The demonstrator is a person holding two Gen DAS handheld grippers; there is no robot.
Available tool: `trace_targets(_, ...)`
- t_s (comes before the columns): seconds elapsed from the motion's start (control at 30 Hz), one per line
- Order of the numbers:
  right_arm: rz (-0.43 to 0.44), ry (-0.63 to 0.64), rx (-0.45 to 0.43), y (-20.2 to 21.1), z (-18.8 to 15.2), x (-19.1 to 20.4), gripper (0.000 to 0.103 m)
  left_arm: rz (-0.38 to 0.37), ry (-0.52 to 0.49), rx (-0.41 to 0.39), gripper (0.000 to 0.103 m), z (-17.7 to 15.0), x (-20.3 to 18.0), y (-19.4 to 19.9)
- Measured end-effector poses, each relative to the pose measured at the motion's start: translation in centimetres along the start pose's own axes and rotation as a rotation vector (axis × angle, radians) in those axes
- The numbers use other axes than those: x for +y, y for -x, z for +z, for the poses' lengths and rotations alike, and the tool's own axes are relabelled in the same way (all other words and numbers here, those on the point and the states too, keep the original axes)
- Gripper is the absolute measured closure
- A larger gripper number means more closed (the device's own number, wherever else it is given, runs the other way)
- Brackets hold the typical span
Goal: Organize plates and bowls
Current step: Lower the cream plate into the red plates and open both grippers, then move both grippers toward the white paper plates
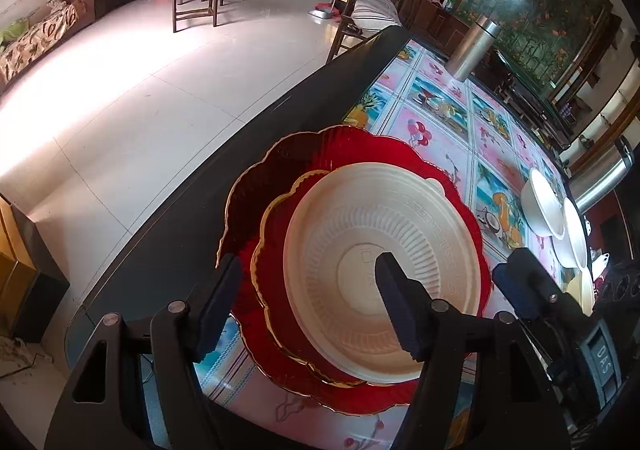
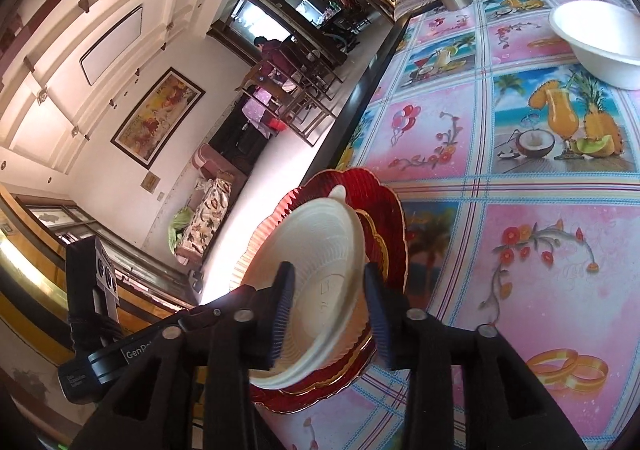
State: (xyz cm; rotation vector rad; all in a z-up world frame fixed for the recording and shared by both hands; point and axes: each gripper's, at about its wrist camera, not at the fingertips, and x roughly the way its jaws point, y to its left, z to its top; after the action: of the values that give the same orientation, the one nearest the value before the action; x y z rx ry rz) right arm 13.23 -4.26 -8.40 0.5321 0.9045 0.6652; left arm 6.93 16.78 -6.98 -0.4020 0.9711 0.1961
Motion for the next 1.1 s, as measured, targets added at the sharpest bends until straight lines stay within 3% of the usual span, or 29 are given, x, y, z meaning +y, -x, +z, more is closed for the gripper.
trace_targets(0.13,-0.014,-0.016,-0.090,1.8,0.6,-0.3,0.030,0.013,-0.008,-0.005,0.034,-0.2,-0.1,0.6)
trace_targets(0.27,-0.001,-0.112,-0.114,2.7,1.4,-2.2,0.030,0.071,-0.033,-0.062,0.034,-0.3,-0.4,2.1)
trace_targets(0.47,0.001,-0.284,-0.130,3.3,2.1,-6.0,0.029,0.248,-0.144,-0.266,0.030,-0.2,-2.2,5.9)
trace_targets(0.57,0.014,-0.328,-0.138,3.6,2.3,-6.9,0.029,0.255,-0.177,-0.310,0.029,-0.6,-3.1,6.9)
trace_targets(0.67,0.011,-0.343,-0.143,3.6,2.4,-7.3,0.029,0.179,-0.207,-0.287,0.027,-1.4,-4.9,7.0)
trace_targets(0.77,0.016,-0.354,-0.132,3.4,2.2,-7.2,0.028,0.089,-0.295,-0.215,0.023,-2.8,-8.2,5.9)
trace_targets(0.9,0.014,-0.360,-0.138,3.7,2.3,-7.2,0.028,0.034,-0.413,-0.114,0.023,-5.1,-12.2,4.2)
trace_targets(1.1,-0.066,-0.382,-0.213,6.0,2.9,-9.0,0.028,-0.023,-0.464,-0.007,0.023,-7.6,-14.6,3.1)
